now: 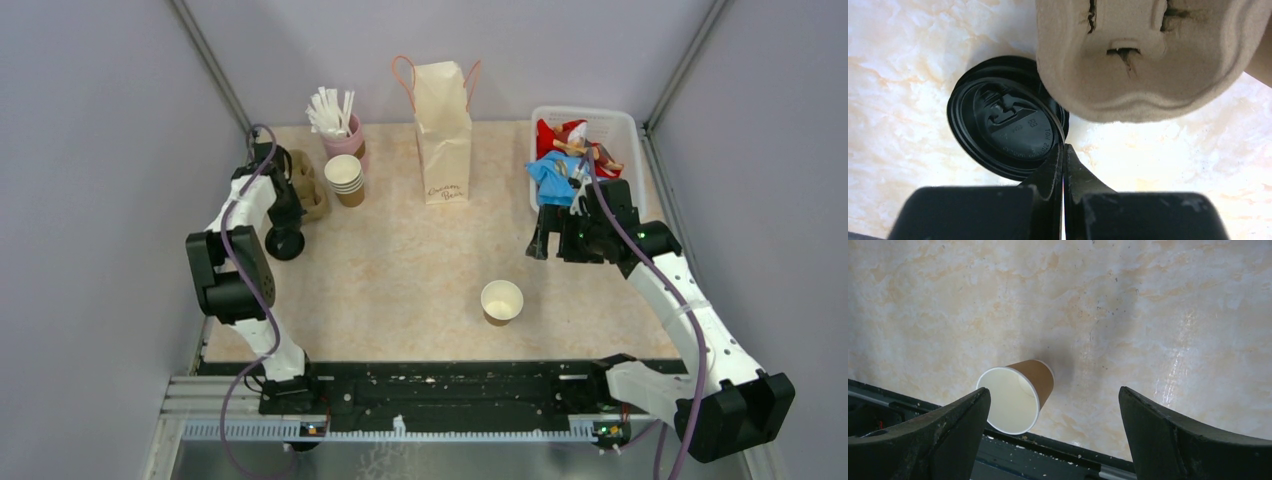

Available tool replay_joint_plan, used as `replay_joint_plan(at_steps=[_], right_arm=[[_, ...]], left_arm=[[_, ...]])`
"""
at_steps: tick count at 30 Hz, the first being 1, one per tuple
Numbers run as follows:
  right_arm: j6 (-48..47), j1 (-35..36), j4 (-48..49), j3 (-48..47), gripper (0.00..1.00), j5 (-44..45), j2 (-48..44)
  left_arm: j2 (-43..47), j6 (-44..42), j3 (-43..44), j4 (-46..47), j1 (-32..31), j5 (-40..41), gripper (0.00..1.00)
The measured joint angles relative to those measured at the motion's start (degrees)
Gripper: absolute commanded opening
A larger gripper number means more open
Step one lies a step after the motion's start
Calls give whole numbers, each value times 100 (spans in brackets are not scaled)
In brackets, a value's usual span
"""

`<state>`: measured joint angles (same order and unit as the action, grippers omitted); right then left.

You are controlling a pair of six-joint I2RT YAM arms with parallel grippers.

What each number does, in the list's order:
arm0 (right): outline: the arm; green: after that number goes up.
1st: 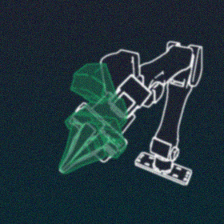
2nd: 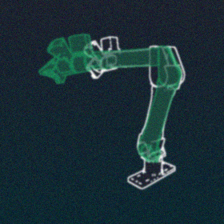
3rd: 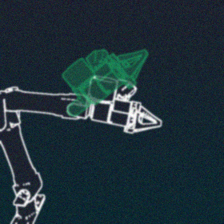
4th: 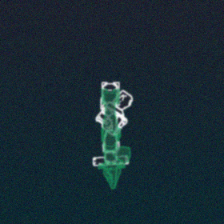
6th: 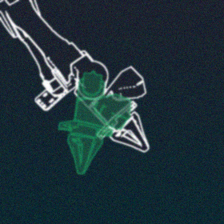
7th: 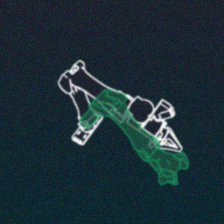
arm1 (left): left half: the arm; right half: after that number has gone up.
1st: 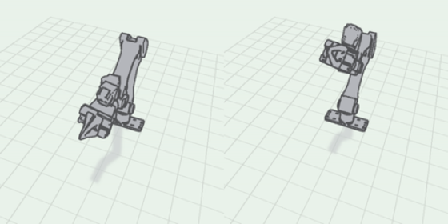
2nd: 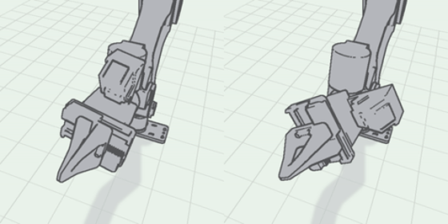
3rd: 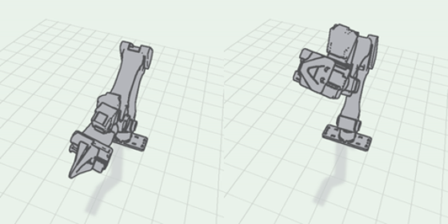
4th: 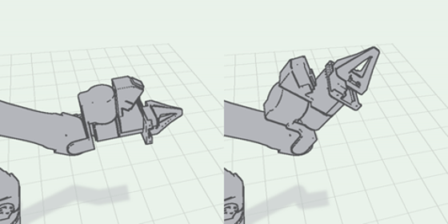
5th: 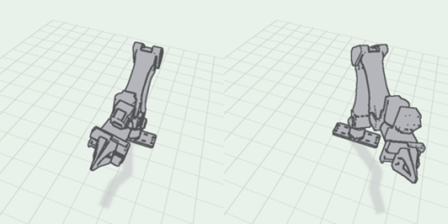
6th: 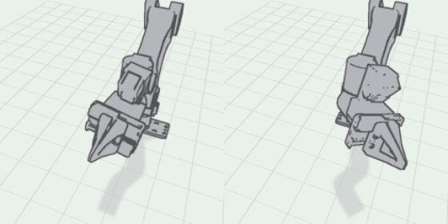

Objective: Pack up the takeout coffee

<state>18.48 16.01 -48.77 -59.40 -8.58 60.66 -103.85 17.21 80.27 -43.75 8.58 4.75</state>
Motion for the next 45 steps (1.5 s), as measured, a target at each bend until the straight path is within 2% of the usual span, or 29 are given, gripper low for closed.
replay_joint_plan(at_steps=[7,15,19,22,33,42,45], right_arm=[[-4,17,-2,0,99,-4,0],[-42,162,-2,0,99,-280,0],[-26,184,-4,0,99,-525,-4],[-24,184,-9,0,99,-592,-57],[-42,184,-118,-76,99,-588,-205],[-48,186,-103,-234,99,-573,129],[-48,186,-70,-256,99,-564,177]], left_arm=[[581,136,50,-439,0,-127,0],[1891,481,101,-621,-7,-1357,0],[2518,369,-74,-597,-17,-1436,38],[2492,76,-203,-601,-17,-1237,48],[273,-415,26,-413,-39,-671,46],[-111,-494,184,-282,-50,-514,30],[-216,-496,205,-238,-61,-409,29]])
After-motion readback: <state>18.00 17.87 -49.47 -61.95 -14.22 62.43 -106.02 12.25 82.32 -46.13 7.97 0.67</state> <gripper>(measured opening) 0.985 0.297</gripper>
